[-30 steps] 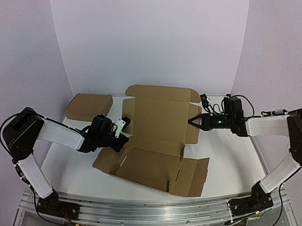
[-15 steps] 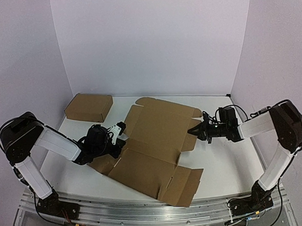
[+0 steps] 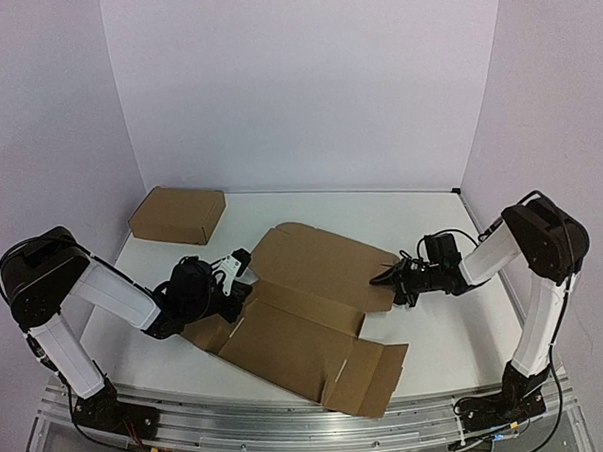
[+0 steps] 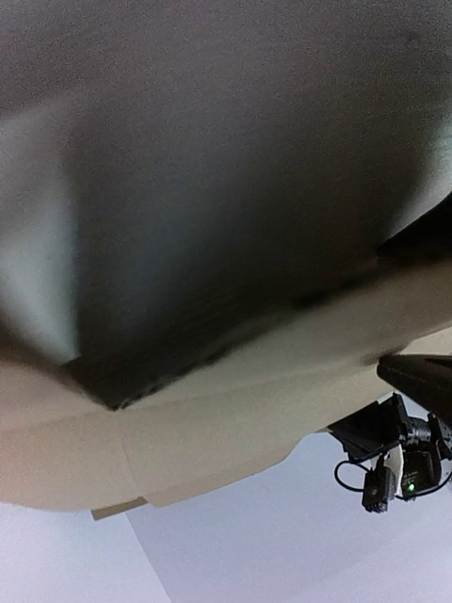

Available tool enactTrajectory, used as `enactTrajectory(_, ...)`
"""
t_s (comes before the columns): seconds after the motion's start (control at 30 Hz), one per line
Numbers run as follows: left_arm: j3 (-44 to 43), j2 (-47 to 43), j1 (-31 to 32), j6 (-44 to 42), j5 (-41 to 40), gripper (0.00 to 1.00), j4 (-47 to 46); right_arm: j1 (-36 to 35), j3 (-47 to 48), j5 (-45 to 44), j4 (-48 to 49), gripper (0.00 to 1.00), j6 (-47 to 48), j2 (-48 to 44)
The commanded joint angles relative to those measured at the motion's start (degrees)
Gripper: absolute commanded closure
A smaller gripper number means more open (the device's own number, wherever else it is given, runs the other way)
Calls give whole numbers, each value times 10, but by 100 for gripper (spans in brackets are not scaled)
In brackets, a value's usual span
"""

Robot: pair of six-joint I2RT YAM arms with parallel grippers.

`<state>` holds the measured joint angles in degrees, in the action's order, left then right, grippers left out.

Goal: Fold the paper box

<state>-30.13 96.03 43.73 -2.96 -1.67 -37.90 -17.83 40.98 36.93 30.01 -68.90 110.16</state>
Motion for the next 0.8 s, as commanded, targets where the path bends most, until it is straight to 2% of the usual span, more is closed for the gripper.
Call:
enactTrajectory(0.0, 23, 0, 9, -4, 22, 100, 9, -6, 36, -34, -163, 61, 83, -20)
enactTrajectory(0.07, 24, 3, 9, -1, 23, 100, 12, -6, 72, -63, -273, 56, 165, -41)
enactTrajectory(0.13, 24, 6, 9, 1, 21, 100, 9, -5, 107, -100, -378, 45, 242, -59)
enactTrajectory(0.17, 24, 8, 9, 1, 14, 100, 6, -6, 133, -135, -451, 37, 291, -67)
enactTrajectory(0.23, 22, 11, 9, 1, 0, 100, 3, -5, 167, -220, -565, 30, 365, -96)
enactTrajectory(0.33, 26, 11, 9, 3, -3, 100, -2, -5, 176, -290, -613, 3, 438, -153)
enactTrajectory(0.6, 38, 4, 9, 4, -3, 100, -19, -6, 296, -413, -779, 2, 586, -200)
enactTrajectory(0.67, 44, 0, 9, 4, -2, 100, -26, -6, 309, -395, -781, 2, 607, -220)
enactTrajectory(0.77, 51, -3, 9, 6, 1, 100, -32, -5, 327, -270, -761, 2, 597, -235)
